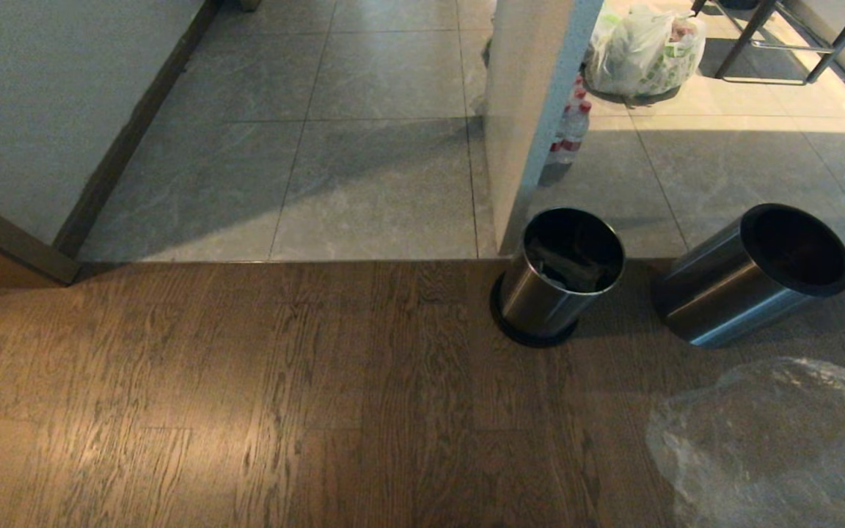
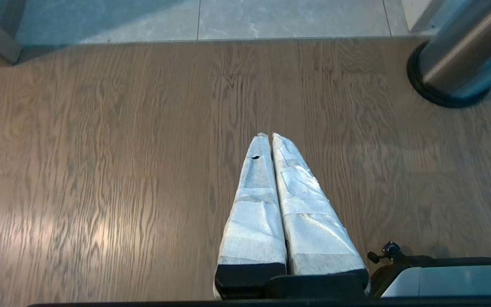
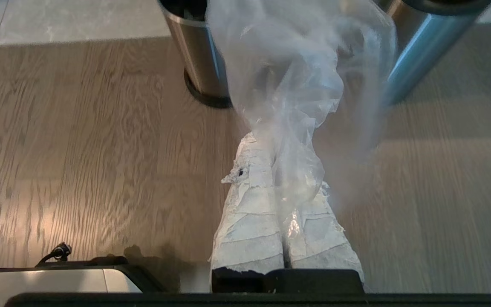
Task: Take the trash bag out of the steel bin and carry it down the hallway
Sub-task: Put the trash bag at the door
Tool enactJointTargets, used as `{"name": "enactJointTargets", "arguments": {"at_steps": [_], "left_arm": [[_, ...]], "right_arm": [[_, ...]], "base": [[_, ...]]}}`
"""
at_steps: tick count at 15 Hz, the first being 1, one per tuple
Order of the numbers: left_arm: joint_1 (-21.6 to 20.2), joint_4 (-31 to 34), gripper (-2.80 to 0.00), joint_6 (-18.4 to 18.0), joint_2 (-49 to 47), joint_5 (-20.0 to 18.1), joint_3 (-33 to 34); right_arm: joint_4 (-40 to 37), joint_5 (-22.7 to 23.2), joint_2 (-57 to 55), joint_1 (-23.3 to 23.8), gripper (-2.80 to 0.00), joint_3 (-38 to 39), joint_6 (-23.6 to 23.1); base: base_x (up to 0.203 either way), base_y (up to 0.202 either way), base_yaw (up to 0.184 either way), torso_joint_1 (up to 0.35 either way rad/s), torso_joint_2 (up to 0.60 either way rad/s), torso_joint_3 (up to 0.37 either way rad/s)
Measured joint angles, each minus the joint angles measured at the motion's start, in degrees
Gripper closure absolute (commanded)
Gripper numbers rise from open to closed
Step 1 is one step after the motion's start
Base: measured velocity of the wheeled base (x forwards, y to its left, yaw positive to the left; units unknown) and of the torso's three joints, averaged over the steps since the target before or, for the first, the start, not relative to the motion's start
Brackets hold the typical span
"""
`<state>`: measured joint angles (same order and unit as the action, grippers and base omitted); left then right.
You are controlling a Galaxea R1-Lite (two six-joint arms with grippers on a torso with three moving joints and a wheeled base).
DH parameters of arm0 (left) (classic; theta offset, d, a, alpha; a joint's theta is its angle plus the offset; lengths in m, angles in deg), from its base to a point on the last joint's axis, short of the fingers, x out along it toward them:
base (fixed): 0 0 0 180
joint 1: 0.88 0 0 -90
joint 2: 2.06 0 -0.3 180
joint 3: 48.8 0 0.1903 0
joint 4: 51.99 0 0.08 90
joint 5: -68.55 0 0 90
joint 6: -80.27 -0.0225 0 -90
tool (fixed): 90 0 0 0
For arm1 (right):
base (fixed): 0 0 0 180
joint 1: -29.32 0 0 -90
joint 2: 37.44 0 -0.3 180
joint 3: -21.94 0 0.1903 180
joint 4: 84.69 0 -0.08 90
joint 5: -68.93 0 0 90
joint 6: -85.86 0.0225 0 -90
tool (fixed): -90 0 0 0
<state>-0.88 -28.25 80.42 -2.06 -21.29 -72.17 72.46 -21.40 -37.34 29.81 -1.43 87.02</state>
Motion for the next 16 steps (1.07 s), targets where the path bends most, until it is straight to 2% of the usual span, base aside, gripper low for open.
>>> {"name": "enactJointTargets", "arguments": {"at_steps": [16], "left_arm": [[0.00,-0.03,0.00,-0.15,0.00,0.00,0.00]], "right_arm": [[0.00,-0.01,0.00,0.00,0.00,0.00,0.05]], "base": [[-0.006,0.000,0.000,0.000,0.00,0.000]]}}
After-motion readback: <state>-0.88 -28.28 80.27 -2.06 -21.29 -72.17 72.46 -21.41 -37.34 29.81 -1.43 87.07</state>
